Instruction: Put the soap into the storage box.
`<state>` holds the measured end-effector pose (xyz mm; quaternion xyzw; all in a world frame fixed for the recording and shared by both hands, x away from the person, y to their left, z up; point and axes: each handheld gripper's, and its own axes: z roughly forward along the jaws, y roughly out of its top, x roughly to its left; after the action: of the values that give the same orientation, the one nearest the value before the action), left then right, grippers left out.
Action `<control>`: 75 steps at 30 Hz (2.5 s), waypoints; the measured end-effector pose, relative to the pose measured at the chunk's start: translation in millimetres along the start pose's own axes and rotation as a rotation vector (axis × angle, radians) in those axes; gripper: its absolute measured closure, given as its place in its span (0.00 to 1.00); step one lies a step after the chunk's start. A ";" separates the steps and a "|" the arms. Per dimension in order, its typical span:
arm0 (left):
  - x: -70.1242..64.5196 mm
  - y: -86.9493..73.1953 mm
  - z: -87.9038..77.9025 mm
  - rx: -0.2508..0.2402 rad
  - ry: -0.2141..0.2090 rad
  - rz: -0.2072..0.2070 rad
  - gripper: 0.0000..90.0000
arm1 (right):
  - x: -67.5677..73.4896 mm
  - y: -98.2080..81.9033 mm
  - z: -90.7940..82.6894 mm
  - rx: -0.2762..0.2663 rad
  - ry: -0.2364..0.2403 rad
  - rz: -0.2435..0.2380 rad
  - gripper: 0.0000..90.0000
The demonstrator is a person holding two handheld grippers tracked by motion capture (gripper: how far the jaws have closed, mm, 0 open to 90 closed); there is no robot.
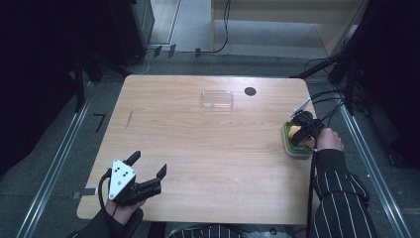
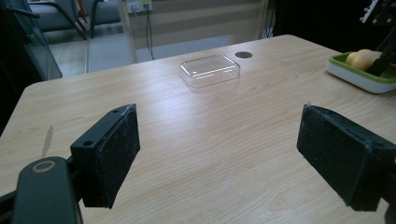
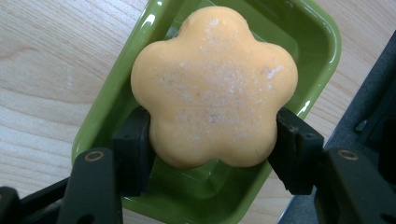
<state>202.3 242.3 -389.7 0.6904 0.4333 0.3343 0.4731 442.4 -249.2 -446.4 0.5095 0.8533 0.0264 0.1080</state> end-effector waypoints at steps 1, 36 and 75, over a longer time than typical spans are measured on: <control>0.0 0.0 0.0 0.000 0.000 0.000 0.15 | 0.0 0.0 0.0 0.000 0.000 0.000 0.44; -0.4 0.8 1.3 0.003 -0.002 0.005 0.15 | 1.4 -2.2 -2.6 -0.004 -0.009 0.004 0.34; 1.1 -0.4 -1.3 -0.006 0.002 -0.002 0.15 | 59.0 -40.7 -50.9 -0.064 0.039 -0.066 0.02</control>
<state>201.5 243.9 -389.6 0.6883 0.4334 0.3359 0.4749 369.5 -213.8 -412.3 0.4766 0.8703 0.0603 0.1085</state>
